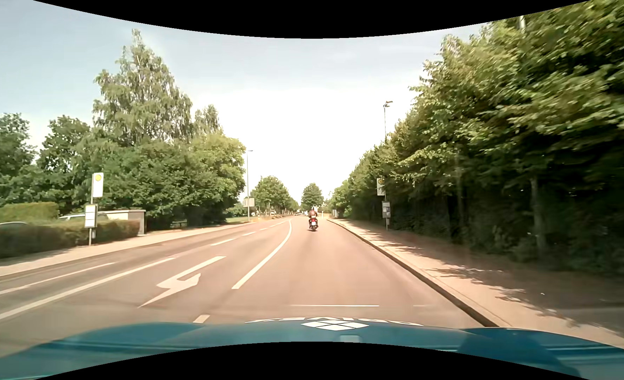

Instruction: Follow the waypoints while adhering to traffic rules and regulations

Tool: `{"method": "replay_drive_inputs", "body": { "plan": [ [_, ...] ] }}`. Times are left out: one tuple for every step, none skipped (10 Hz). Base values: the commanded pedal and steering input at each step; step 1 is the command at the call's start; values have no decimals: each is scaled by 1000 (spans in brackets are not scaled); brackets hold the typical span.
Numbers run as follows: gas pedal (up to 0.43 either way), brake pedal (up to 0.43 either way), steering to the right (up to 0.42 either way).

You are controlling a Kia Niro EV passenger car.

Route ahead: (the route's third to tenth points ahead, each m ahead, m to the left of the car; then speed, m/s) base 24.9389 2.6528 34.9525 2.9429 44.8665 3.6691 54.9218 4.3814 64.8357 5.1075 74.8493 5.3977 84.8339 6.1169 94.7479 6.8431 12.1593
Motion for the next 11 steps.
{"method": "replay_drive_inputs", "body": {
  "plan": [
    [110, 0, -19],
    [110, 0, -19],
    [110, 0, -19],
    [110, 0, -19],
    [67, 0, -19],
    [67, 0, -19],
    [67, 0, -19],
    [67, 0, -19],
    [67, 0, -19],
    [79, 0, -19],
    [79, 0, -18]
  ]
}}
